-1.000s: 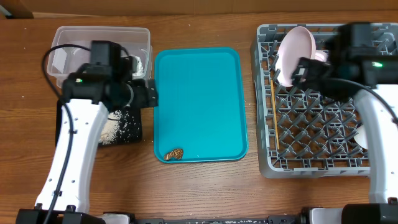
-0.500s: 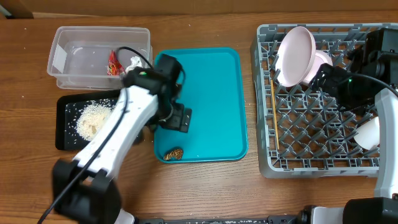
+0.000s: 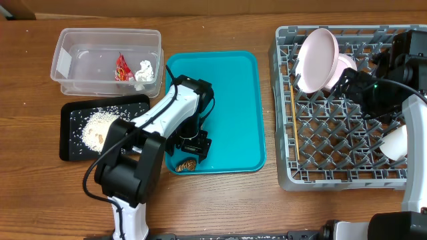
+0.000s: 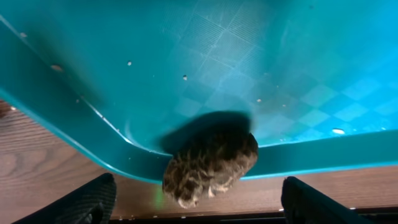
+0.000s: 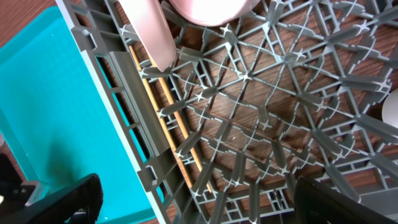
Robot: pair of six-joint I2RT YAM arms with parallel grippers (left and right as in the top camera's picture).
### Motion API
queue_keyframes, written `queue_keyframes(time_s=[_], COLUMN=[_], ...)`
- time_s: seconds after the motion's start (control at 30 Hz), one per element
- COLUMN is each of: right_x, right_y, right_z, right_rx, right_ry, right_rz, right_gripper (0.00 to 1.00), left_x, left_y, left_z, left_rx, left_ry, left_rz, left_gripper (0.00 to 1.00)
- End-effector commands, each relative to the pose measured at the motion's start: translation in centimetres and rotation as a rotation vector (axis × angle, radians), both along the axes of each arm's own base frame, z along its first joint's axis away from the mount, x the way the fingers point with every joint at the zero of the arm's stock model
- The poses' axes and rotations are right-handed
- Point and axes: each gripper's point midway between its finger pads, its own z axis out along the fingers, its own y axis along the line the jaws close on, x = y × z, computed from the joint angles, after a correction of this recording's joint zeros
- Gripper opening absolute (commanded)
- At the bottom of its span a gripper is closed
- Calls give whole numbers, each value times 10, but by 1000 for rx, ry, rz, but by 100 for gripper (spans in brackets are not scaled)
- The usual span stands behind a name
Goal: Sort waste into correct bins and load items into the dishwasher
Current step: 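Reach the left gripper to the brown mushroom on the teal tray, then grasp the mushroom and carry it left onto the black tray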
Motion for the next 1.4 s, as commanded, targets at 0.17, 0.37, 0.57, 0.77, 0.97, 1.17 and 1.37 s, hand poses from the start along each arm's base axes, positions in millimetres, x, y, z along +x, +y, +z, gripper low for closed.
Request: queue_keyframes(time_s=[0.17, 0.37, 0.57, 0.77, 0.97, 1.17, 1.37], right_x=[1, 1, 0, 1, 0, 0, 0], right_y=[0, 0, 0, 0, 0, 0, 0], right_z=[0, 0, 0, 0, 0, 0, 0], right_rx=[2, 2, 2, 2, 2, 2, 2], right_ry=[-3, -3, -2, -3, -2, -2, -1], right_rz=[6, 6, 6, 6, 6, 6, 6], right_gripper=[100, 100, 100, 100, 100, 100, 100], left_x=[-10, -18, -16, -15, -15, -9, 21], left_y=[-2, 2, 1, 1, 1, 0, 2], left_z=[-9, -23, -25, -26, -26, -26, -6], left_rx=[-4, 4, -2, -3, -3, 2, 9], left_ry=[46, 53, 41, 39, 36, 11, -91], left_rz=[-14, -4, -4, -3, -3, 30, 43], left_gripper=[83, 83, 67, 47, 16, 4, 4])
